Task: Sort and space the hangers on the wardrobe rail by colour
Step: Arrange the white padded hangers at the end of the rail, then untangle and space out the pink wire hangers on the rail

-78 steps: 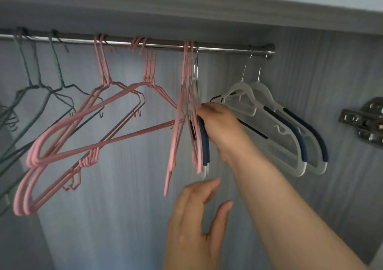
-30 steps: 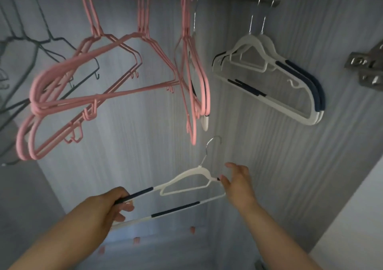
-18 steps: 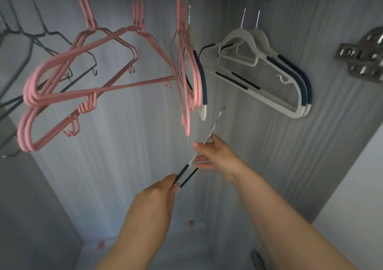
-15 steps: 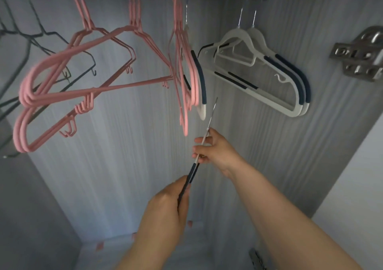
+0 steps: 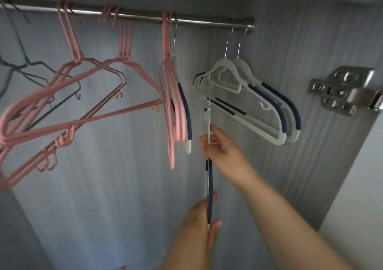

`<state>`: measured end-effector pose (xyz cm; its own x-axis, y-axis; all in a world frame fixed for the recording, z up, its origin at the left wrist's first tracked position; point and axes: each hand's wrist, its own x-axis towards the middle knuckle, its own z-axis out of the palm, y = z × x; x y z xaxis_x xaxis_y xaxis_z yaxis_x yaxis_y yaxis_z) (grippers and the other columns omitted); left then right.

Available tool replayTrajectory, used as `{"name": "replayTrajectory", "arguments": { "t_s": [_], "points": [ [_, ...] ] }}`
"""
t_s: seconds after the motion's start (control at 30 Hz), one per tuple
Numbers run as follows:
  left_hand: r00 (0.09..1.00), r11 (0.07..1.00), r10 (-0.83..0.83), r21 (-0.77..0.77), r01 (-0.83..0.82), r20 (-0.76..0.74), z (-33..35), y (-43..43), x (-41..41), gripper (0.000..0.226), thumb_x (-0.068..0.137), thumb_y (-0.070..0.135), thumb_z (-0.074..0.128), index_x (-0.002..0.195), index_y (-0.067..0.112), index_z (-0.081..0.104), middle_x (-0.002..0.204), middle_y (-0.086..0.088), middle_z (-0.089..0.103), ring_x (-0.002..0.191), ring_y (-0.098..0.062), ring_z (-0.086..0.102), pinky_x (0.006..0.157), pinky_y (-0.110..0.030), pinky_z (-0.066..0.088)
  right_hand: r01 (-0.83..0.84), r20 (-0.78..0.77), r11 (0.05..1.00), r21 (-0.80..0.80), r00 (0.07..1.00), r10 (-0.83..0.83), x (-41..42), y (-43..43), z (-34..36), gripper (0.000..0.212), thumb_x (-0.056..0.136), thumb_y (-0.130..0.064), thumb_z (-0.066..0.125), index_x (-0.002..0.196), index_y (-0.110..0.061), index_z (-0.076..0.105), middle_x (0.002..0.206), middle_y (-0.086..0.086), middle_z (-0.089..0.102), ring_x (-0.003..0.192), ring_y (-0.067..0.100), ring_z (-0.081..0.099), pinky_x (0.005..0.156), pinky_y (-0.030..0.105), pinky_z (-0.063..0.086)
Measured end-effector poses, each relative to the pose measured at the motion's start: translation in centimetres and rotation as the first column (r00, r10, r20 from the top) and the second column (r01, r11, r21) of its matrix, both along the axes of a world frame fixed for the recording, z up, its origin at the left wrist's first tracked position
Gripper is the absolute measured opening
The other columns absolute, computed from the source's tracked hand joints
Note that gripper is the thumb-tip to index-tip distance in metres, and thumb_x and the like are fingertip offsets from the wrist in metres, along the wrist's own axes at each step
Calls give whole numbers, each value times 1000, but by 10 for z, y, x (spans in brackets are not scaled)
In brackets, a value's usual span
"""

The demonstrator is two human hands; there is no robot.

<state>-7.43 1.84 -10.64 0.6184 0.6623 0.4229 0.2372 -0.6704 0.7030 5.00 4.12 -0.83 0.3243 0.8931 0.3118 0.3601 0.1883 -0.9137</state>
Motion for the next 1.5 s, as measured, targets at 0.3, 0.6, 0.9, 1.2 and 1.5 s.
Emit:
{"name": "replayTrajectory", "arguments": {
  "t_s": [0.3,0.6,0.9,1.2,1.5],
  "points": [
    [993,918,95,380,-114,67,36,3,26,62,70,42,40,129,27,26,127,14,37,107,2,41,97,-3,20,15,-28,996,88,1000,-12,2,4,69,48,96,1,33,141,-15,32,113,3,50,86,4,54,64,17,56],
    [960,881,80,433,-194,267,70,24,49,51,91,51,11,140,38,6,147,12,22,130,0,21,104,-3,1,49,-238,993,110,971,-21,3,41,136,37,88,13,42,123,3,50,104,15,49,71,14,50,45,15,53],
    [939,870,69,440,-222,338,48,26,41,41,92,49,28,128,33,39,121,16,42,110,3,44,96,-5,30,435,619,893,-113,735,-279,29,46,119,50,94,-10,39,142,-3,26,143,18,38,124,34,44,102,38,42],
    [796,863,156,311,-398,585,43,21,15,31,84,43,51,111,50,39,87,23,46,83,14,45,77,-2,36,-43,376,999,-16,926,46,-52,6,109,16,96,-29,39,88,-16,42,78,2,53,68,12,53,61,21,46],
    [834,906,193,232,-353,517,53,16,-5,69,81,57,42,137,50,1,83,22,45,77,5,46,74,-6,36,78,69,994,74,994,-83,-54,28,87,22,95,-13,33,88,-14,54,68,-6,50,57,7,45,52,18,38]
  ]
}}
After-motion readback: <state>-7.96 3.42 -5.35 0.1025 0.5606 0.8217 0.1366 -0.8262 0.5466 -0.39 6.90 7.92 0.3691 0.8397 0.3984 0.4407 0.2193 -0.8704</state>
